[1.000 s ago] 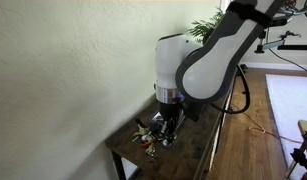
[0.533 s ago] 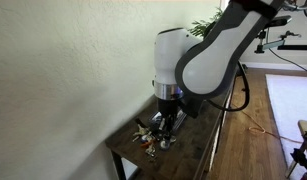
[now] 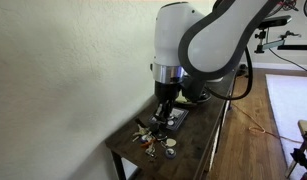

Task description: Put two sets of keys on top of the blue and white object.

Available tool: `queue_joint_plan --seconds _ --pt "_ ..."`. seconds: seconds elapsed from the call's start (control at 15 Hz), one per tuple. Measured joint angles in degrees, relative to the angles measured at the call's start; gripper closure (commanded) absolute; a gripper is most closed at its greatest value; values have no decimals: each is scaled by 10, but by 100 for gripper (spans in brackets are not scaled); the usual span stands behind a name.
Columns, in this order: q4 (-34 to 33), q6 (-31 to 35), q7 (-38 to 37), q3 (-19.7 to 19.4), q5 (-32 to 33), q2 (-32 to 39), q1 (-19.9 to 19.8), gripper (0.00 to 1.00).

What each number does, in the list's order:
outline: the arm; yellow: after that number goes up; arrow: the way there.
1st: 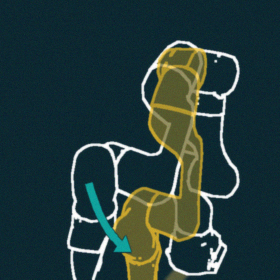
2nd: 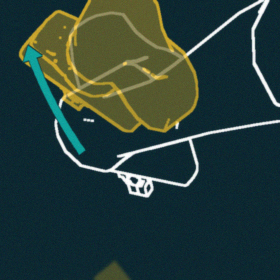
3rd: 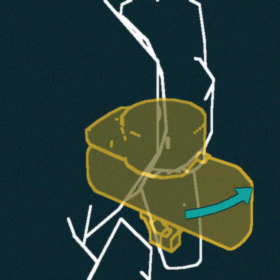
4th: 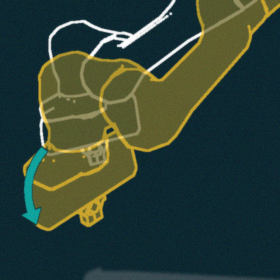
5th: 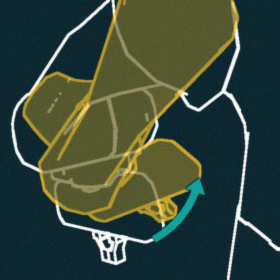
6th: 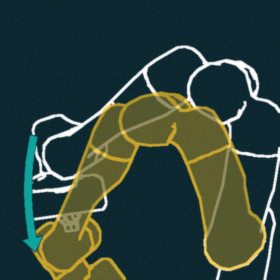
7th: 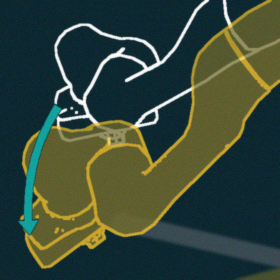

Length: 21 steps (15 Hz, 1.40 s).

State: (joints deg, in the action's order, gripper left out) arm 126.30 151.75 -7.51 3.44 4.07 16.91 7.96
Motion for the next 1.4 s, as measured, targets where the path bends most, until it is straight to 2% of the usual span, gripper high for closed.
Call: queue_joint_plan --seconds 0.33,0.4,0.53,0.6,0.73,0.8,0.93,1.4 --pt "1 -18 0 -6 13 -34 -1 95" --pt "1 -20 0 -8 15 -37 -1 70" --pt "1 -22 0 -11 17 -38 -5 66" --pt "1 -23 0 -12 17 -38 -7 74" --pt "1 -24 2 -12 17 -34 -9 69" --pt "1 -24 5 -12 15 -31 -9 47" --pt "1 -24 9 -10 11 -22 -9 44" --pt "-2 -24 33 4 -15 18 -9 1"
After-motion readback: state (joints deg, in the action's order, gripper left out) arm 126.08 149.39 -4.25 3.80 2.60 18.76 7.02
